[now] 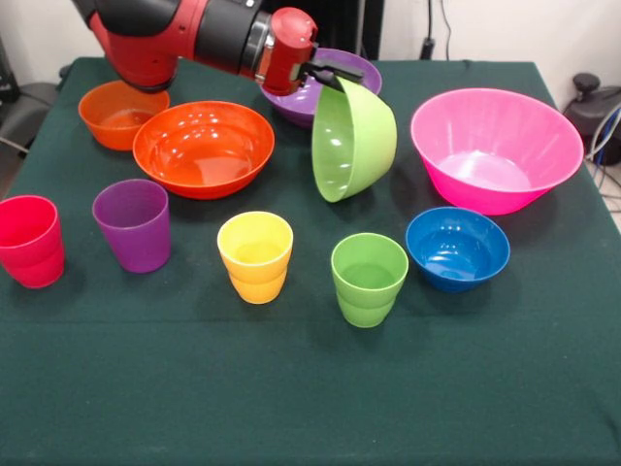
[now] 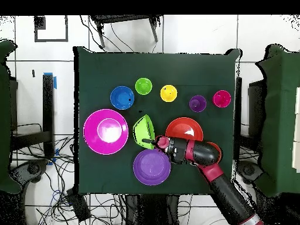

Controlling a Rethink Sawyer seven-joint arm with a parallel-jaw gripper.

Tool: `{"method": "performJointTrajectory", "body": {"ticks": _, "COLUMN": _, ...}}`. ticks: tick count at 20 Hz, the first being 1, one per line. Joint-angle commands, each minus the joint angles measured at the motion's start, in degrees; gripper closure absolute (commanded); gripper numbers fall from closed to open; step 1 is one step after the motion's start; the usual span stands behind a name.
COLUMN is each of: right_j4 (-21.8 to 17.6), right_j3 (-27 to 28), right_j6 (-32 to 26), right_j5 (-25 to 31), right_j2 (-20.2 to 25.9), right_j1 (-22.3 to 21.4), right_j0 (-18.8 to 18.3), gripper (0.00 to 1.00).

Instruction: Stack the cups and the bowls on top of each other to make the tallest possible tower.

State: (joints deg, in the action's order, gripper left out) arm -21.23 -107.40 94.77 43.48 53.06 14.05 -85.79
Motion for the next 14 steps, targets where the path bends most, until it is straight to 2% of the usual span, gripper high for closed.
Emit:
{"method": "performJointTrajectory", "body": {"ticks": 1, "right_j4": -4.7, "right_j3": 14.9, "right_j6": -8.9, "right_j5": -3.1, "right_j2": -6.3, "right_j1": -0.1, "right_j0": 3.2, "gripper": 1.00}}
{"method": "performJointTrajectory", "body": {"ticks": 14, "right_j4": -3.3, "right_j3": 17.8, "right_j6": -10.9, "right_j5": -0.6, "right_j2": -5.6, "right_j1": 0.5, "right_j0": 2.0, "gripper": 1.00}}
